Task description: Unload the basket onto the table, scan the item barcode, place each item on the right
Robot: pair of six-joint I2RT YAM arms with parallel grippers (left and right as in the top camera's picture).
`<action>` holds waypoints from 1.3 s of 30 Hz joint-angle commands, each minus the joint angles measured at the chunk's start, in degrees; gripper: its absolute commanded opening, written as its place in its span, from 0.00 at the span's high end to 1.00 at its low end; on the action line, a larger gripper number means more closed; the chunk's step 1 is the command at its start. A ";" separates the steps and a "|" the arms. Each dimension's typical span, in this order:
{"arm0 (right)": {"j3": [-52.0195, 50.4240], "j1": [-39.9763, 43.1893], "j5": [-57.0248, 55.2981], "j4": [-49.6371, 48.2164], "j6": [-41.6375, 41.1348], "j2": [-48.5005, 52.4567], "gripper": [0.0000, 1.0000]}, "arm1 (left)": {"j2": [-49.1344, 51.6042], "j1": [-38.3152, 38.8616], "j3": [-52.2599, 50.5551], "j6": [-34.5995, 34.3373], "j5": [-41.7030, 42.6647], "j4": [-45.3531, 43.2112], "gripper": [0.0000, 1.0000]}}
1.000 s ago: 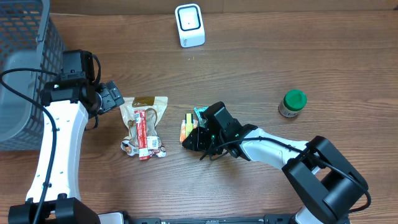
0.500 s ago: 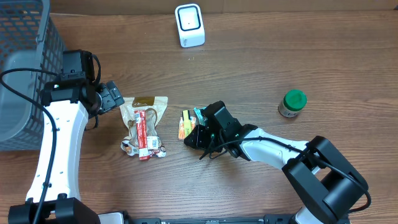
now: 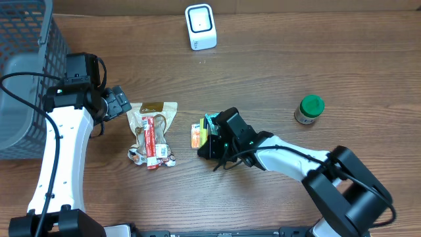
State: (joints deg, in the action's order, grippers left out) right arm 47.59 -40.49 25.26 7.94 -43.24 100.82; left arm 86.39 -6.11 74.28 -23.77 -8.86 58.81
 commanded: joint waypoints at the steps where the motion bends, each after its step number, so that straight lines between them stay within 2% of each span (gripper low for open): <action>1: 3.63 -0.02 -1.79 5.33 9.25 -5.07 0.96 | 0.33 -0.09 -0.22 0.22 -0.57 0.09 0.00; 8: 15.69 -0.02 -17.77 29.27 21.97 -7.06 0.96 | 0.35 -0.09 -0.22 0.22 -0.57 0.09 0.00; 12: 20.55 -0.02 -29.22 37.11 27.58 -7.06 0.96 | 0.35 -0.09 -0.22 0.22 -0.57 0.09 0.00; 16: 20.61 -0.07 -36.89 39.87 30.23 -6.45 0.96 | 0.35 -0.09 -0.22 0.22 -0.57 0.09 0.00; 23: 20.61 -0.76 -42.18 41.77 30.23 -2.67 0.96 | 0.35 -0.09 -0.22 0.22 -0.57 0.09 0.00; 26: 20.61 -2.80 -43.28 41.59 30.21 -0.42 0.96 | 0.35 -0.09 -0.22 0.22 -0.57 0.09 0.00; 32: 20.61 -9.29 -55.58 41.57 29.55 3.34 0.96 | 0.35 -0.09 -0.22 0.22 -0.57 0.09 0.00; 39: 20.61 -13.64 -65.02 41.38 29.57 3.80 0.96 | 0.35 -0.09 -0.22 0.22 -0.57 0.09 0.00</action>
State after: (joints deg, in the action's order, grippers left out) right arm 67.44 -53.69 -31.62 49.63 -13.45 104.44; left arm 86.39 -6.11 74.26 -23.77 -8.86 58.81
